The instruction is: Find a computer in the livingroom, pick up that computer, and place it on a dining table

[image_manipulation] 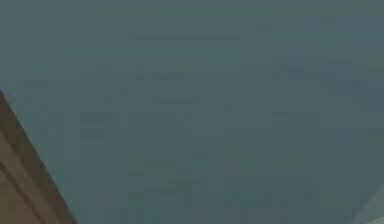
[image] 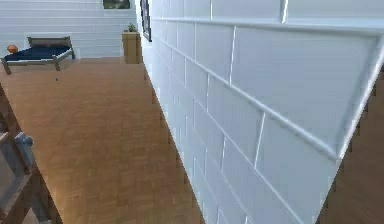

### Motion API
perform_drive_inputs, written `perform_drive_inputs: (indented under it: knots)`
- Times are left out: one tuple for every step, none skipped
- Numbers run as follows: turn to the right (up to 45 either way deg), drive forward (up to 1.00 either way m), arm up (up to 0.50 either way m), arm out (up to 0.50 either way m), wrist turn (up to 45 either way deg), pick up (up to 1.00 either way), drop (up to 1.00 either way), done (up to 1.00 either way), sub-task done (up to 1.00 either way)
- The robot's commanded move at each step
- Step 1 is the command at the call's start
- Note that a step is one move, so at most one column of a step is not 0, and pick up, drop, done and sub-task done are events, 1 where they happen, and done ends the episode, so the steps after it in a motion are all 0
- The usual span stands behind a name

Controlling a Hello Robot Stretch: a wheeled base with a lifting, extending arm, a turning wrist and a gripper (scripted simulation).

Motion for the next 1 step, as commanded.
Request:
perform_drive_inputs:
  knots:
    - [-15.0, 0.0, 0.0, 0.0, 0.0, 0.0, 0.0, 0.0, 0.0]
